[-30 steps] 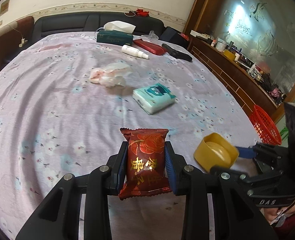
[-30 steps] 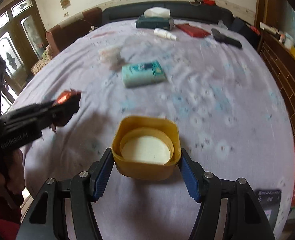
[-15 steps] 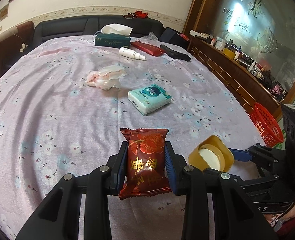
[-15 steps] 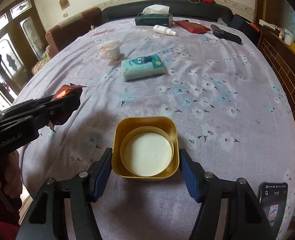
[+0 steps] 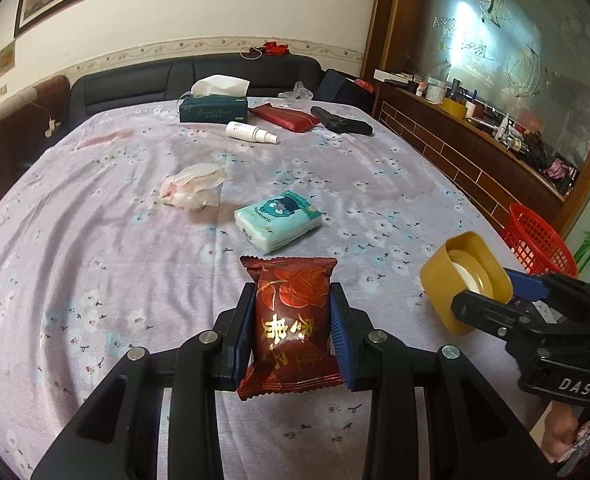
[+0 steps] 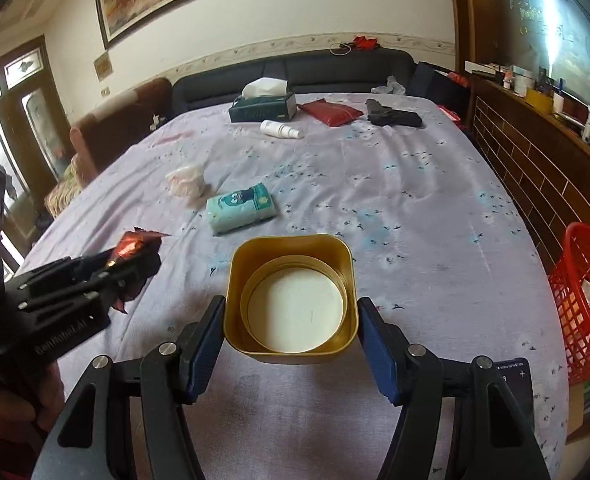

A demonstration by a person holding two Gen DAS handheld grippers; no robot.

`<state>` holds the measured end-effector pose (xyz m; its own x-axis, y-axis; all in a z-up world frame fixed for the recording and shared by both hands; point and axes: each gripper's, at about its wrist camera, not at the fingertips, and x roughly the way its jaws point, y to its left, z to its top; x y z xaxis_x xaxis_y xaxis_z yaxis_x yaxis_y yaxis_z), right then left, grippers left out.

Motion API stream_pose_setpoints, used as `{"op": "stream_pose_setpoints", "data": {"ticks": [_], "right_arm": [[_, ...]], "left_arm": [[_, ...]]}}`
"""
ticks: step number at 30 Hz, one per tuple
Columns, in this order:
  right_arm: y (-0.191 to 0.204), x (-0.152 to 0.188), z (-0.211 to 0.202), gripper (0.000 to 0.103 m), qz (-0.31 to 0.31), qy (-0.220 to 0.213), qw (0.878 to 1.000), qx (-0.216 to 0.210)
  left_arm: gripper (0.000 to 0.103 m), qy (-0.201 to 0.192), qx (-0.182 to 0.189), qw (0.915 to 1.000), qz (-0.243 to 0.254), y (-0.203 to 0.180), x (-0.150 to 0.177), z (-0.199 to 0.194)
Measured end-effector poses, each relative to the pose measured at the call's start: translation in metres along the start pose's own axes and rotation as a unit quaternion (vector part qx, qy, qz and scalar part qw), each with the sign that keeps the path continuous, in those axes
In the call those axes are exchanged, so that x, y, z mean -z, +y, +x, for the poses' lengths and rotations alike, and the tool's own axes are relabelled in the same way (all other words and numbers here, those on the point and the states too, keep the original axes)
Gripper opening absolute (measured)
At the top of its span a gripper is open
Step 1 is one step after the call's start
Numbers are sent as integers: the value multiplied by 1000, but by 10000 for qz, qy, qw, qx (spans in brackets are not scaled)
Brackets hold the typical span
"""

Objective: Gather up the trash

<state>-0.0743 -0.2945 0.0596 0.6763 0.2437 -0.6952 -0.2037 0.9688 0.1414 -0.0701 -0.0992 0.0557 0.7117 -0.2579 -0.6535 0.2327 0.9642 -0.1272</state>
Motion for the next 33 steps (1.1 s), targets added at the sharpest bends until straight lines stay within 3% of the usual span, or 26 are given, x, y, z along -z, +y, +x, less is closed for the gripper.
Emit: {"op": "stream_pose_setpoints", "data": {"ticks": [33], "right_arm": [[-15,7,-40,69,224,-332,9991,-132]], "left_arm": [[33,-138,-180,9986,468,-34,2,-15]]}}
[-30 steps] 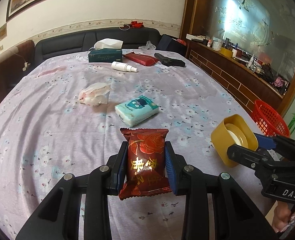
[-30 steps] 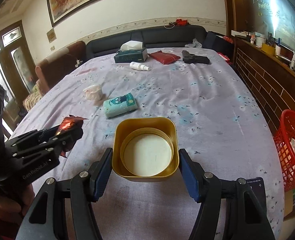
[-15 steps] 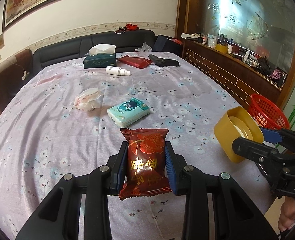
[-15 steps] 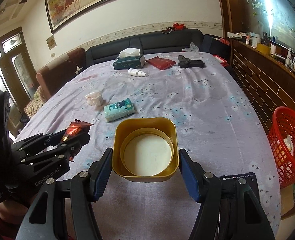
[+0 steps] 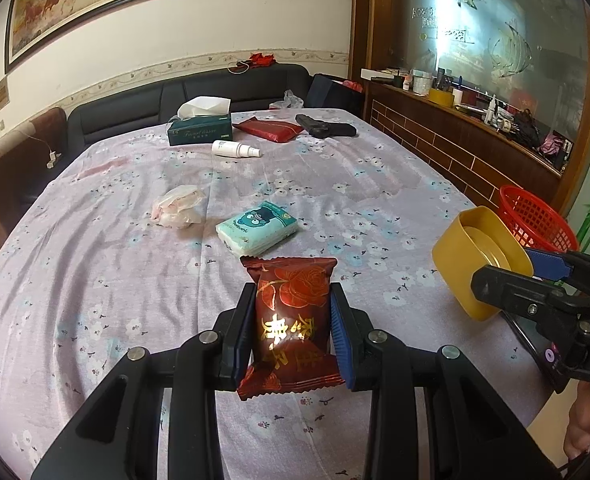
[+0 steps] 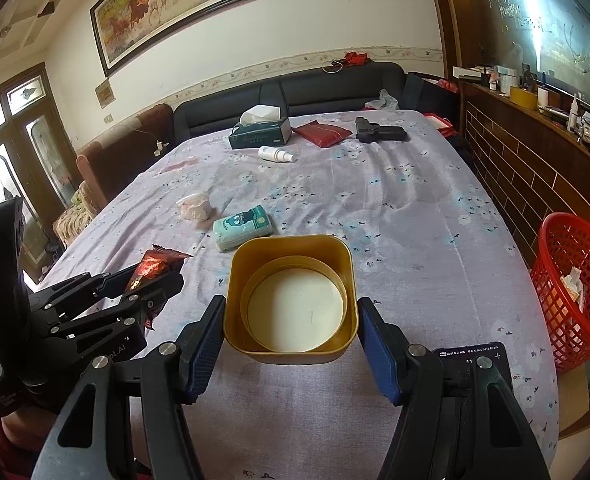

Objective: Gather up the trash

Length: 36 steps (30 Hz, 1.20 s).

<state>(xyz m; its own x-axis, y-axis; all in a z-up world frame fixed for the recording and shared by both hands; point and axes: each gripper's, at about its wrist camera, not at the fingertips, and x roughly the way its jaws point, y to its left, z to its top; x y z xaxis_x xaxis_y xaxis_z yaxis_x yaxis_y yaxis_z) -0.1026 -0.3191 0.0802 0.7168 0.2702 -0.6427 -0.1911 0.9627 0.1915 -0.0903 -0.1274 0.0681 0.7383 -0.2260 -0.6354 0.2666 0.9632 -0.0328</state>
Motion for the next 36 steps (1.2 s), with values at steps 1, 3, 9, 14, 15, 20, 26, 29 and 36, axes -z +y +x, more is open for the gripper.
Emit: {"op": "stream_pose_setpoints", "data": {"ticks": [1,3,9,14,15,20,26,29,36], "right_arm": [[0,0,1,69,-3,0,10000,4],[-1,0,3,69,16,30,10000,3],[-3,-1,10,69,52,103,9999,7],[-3,-1,11,69,88,141,9999,13],[-3,-1,12,69,79,142,9999,14],[-5,-1,13,69,126,175,9998,-8],[-10,0,15,69,273,236,9993,-74],[-11,1,13,69,282,218,9993,-76],[-17,0,6,69,410,154,9989,-178]], "left_arm": [[33,2,0,10000,-8,0,0,0],[33,14,2,10000,-24,2,0,1],[33,66,23,9999,-111,7,-2,7],[33,58,41,9999,-156,11,-2,7],[33,56,52,9998,-176,12,-2,7],[33,46,90,9997,-238,17,-3,5],[33,39,107,9997,-225,16,-3,5],[33,38,113,9997,-219,15,-4,5],[33,7,186,9998,-122,5,-11,1]]}}
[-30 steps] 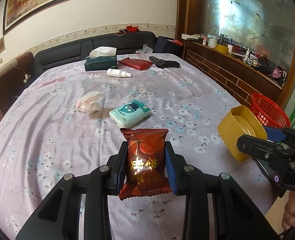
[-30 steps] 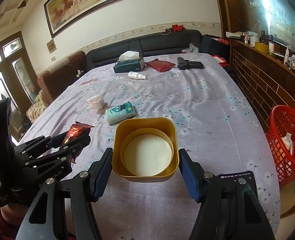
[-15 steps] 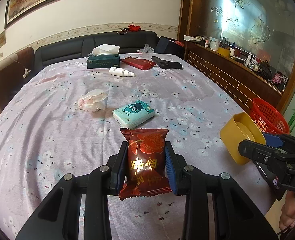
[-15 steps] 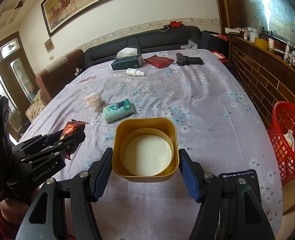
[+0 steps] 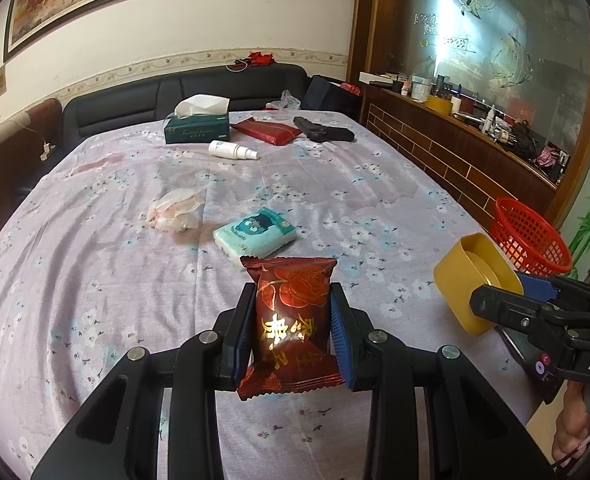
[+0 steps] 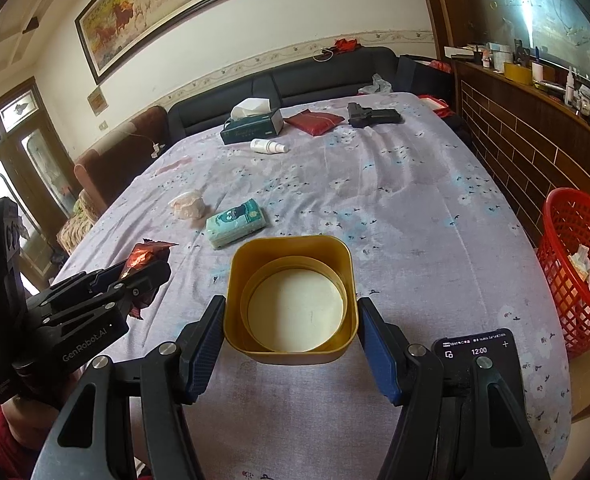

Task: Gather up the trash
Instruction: 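Carry the packet and yellow cup to the red wastebasket and open both tools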

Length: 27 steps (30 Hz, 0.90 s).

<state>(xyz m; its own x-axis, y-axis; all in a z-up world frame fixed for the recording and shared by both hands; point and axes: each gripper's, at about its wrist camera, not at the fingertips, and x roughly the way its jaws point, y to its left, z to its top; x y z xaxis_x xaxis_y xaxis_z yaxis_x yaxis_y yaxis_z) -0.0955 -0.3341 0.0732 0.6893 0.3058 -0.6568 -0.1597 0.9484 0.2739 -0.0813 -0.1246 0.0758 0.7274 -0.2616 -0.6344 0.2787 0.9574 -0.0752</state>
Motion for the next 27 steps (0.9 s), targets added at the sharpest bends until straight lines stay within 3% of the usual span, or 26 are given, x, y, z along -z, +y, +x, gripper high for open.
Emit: {"op": "stream_pose_setpoints", "data": {"ticks": [5,11,15,20,27], "right_arm": [[-19,-3,-18,69,281,-141,9994,-114],[-69,-9,-64,69,743,-640,9950,168],[-125,-10,-104,69,1213,-1018,9860,524],[-196,-8,-146,69,1721,-1378,9693,1089],[-265,-17,-160,70,2248,-1472,9577,1031]], "left_arm": [[33,-14,161,9997,199,-19,-13,-1],[33,104,837,9953,477,-66,-39,3],[33,315,1411,9874,644,-112,-59,13],[33,426,1867,9770,933,-176,-76,25],[33,624,2386,9623,1147,-273,-98,63]]}}
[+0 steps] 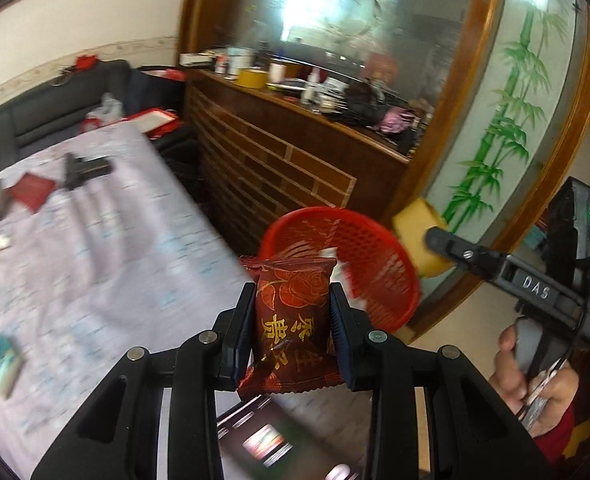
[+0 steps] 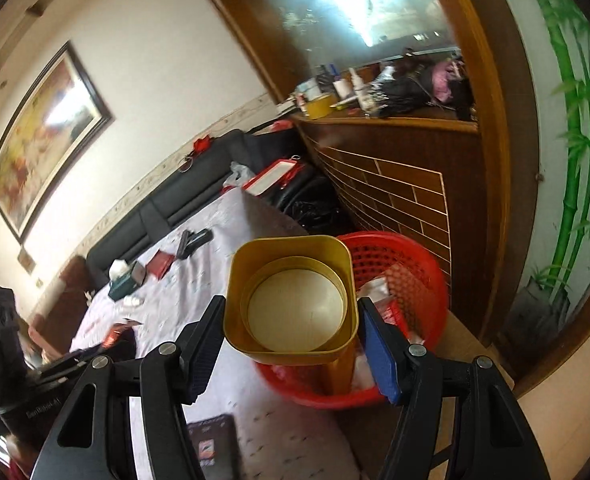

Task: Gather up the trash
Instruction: 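Carry the packet and yellow cup to the red wastebasket and open both tools, then move both tools back over the bed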

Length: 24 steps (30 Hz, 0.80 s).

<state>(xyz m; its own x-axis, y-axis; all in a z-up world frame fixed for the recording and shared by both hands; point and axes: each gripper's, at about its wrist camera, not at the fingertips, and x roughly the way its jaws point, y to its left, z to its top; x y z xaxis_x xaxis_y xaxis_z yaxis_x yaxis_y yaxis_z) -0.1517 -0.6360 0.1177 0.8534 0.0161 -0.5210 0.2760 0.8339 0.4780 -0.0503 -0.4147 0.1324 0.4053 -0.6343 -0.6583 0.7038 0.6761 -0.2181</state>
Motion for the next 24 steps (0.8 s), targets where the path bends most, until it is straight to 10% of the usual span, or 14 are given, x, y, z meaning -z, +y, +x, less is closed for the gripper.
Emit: {"op": "stream_pose_setpoints", "data": {"ticks": [7,10,24], "right_arm": [[-31,-21,22,71,260,67,9996,-14],[-41,-26,38,75,303,231,9993,48],[18,24,-9,76,-104,233,9980,-581]], "left_arm": [[35,195,194,9996,99,-24,-25,75],[56,472,195,9987,29,-21,-23,97],[63,16,-271,9996,27,22,30,-5]]}}
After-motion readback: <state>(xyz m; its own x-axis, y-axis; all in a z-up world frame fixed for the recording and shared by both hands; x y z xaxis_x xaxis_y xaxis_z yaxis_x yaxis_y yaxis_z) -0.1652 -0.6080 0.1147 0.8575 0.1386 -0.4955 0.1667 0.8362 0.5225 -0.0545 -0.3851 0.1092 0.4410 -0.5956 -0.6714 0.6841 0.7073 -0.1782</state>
